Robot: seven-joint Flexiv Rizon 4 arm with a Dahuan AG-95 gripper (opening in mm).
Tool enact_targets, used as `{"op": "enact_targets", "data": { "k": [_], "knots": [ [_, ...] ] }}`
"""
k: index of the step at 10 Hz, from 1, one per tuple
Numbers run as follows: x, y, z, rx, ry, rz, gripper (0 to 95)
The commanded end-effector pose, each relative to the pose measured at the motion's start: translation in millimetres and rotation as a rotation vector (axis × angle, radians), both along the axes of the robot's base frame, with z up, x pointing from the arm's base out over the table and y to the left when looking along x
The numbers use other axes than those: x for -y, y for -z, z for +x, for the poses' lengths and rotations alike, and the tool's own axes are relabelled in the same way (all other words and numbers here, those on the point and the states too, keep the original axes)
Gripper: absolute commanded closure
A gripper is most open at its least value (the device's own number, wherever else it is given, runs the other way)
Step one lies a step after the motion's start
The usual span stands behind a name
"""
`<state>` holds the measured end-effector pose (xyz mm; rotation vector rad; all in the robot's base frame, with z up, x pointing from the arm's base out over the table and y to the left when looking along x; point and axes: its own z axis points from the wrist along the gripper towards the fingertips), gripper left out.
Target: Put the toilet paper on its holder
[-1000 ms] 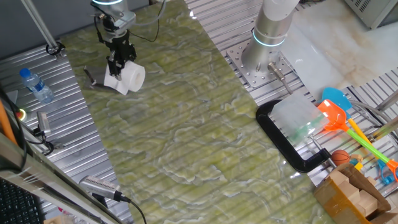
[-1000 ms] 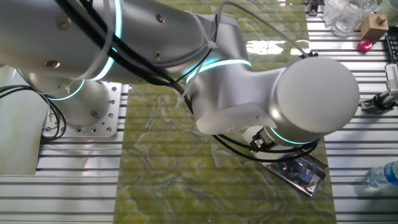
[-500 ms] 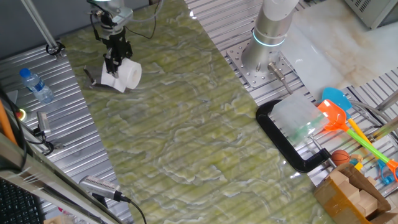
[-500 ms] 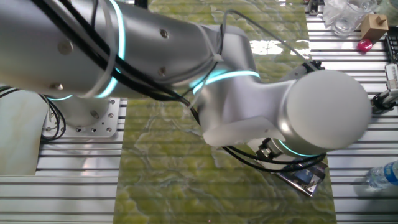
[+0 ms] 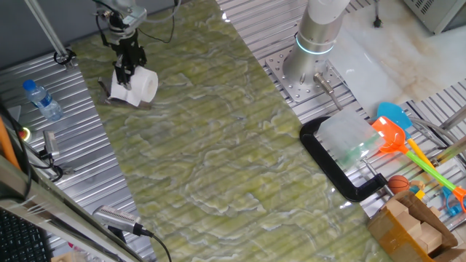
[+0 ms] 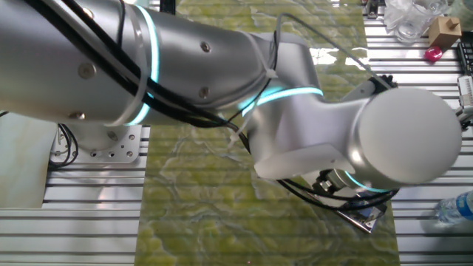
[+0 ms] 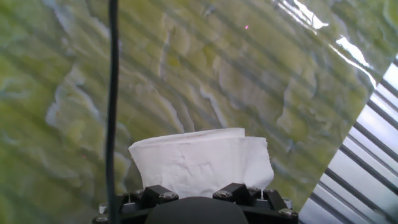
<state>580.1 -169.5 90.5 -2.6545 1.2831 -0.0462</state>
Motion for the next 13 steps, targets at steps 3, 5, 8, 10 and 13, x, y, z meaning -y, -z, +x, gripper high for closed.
{"op": "enact_targets", "data": {
  "k": [3, 5, 8, 10, 13],
  "knots": [
    [2.5, -1.1, 0.1, -0.015, 0.016, 0.004, 95.0],
    [2.5, -1.1, 0.1, -0.056, 0.028, 0.061, 95.0],
    [2.5, -1.1, 0.1, -0.084, 0.066, 0.035, 95.0],
    [2.5, -1.1, 0.1, -0.079, 0.067, 0.016, 95.0],
    [2.5, -1.1, 0.1, -0.072, 0.002, 0.014, 95.0]
  ]
}}
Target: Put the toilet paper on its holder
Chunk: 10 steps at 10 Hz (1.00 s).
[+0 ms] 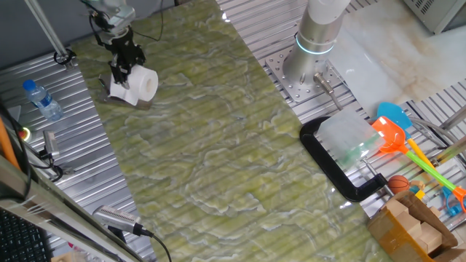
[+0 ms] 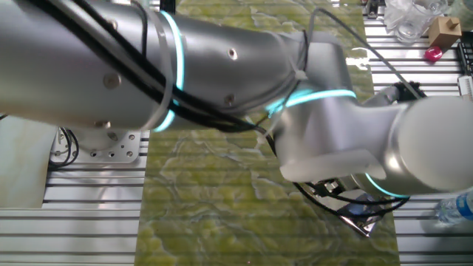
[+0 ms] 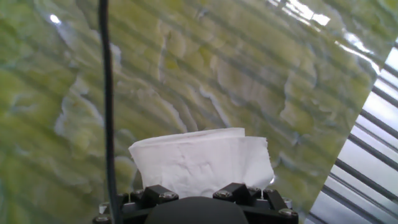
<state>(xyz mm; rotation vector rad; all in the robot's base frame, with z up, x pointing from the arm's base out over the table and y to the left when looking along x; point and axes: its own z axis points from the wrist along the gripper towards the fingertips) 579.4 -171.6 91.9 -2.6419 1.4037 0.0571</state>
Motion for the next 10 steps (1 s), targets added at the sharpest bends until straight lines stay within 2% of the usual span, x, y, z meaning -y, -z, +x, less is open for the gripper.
{"op": "enact_targets", "data": {
  "k": [1, 3, 5, 7, 10],
  "knots": [
    [0.4, 0.3, 0.8, 0.013, -0.072, 0.022, 95.0],
    [0.4, 0.3, 0.8, 0.021, -0.100, 0.014, 95.0],
    [0.7, 0.8, 0.9, 0.038, -0.142, -0.020, 95.0],
    [1.5, -0.1, 3.2, 0.051, -0.186, -0.035, 95.0],
    [12.1, 1.3, 3.1, 0.066, -0.226, -0.039, 95.0]
  ]
}}
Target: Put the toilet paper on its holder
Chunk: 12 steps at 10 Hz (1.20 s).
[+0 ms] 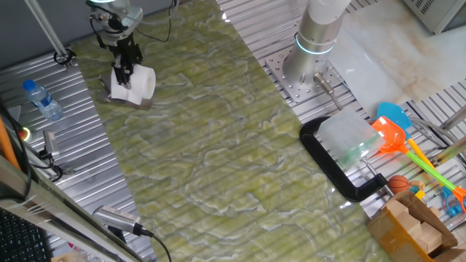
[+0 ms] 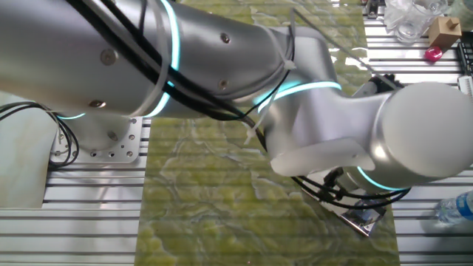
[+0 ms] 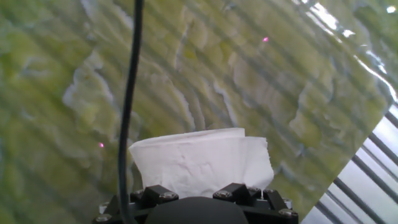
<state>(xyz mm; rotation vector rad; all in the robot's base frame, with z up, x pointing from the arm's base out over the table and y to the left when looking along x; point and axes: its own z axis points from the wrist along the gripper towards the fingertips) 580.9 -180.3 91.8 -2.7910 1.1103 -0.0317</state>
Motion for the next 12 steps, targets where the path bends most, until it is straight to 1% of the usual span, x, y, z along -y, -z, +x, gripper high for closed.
{"op": "enact_targets", "data": {
  "k": [1, 3, 5, 7, 10, 12],
  "knots": [
    [9.3, 1.4, 3.3, 0.009, -0.027, 0.002, 95.0],
    [14.6, 0.4, 8.3, 0.011, -0.036, 0.005, 95.0],
    [17.2, -6.4, 18.9, 0.010, -0.043, 0.014, 95.0],
    [19.9, -7.1, 23.7, 0.017, -0.045, 0.020, 95.0],
    [30.6, -4.6, 29.7, 0.021, -0.058, 0.031, 95.0],
    [34.0, -5.2, 32.2, 0.021, -0.064, 0.030, 95.0]
  ]
}}
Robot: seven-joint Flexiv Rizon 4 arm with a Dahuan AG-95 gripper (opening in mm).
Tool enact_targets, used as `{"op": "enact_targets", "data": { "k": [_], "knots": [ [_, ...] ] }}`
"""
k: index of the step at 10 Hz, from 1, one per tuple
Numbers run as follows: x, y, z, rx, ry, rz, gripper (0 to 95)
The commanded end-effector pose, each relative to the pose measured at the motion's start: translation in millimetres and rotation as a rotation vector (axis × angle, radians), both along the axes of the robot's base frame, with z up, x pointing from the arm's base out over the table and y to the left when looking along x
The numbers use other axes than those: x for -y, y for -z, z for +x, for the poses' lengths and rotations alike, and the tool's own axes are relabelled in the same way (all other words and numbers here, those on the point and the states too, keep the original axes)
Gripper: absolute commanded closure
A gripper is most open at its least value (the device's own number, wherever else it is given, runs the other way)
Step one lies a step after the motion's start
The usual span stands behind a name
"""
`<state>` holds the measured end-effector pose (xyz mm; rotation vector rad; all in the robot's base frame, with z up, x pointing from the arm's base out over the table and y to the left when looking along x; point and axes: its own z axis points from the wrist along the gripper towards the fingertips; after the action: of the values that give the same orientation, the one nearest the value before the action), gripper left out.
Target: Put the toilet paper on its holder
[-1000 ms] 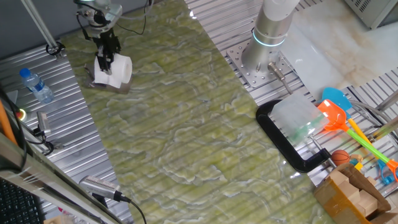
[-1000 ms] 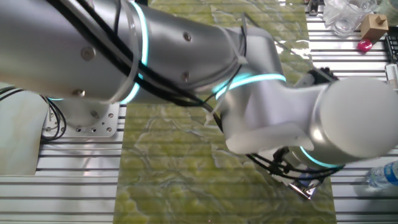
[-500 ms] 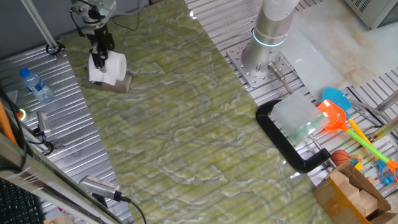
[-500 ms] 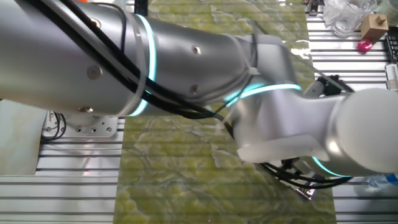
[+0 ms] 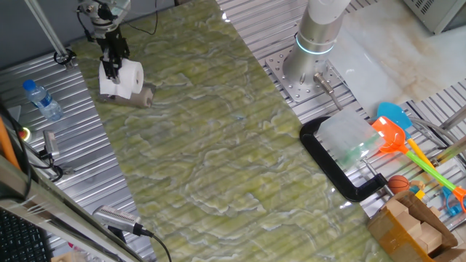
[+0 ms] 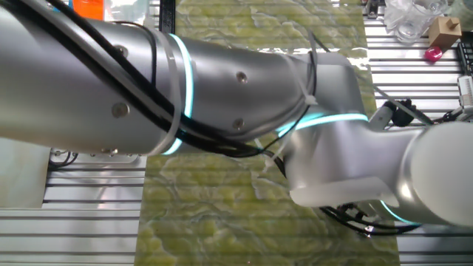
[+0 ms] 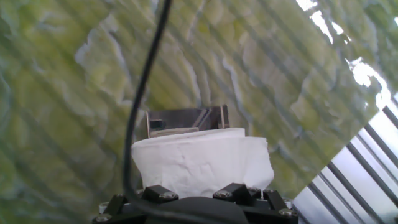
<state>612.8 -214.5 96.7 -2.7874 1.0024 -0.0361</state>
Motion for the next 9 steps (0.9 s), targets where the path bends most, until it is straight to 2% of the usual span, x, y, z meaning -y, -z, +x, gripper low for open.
{"op": "enact_targets", "data": {
  "k": [1, 4, 9],
  "knots": [
    [-0.3, -1.3, 2.8, 0.003, 0.003, -0.016, 95.0],
    [2.6, -2.3, 7.8, 0.021, -0.003, -0.022, 95.0],
    [5.4, -1.9, 9.3, 0.024, 0.006, -0.028, 95.0]
  ]
}}
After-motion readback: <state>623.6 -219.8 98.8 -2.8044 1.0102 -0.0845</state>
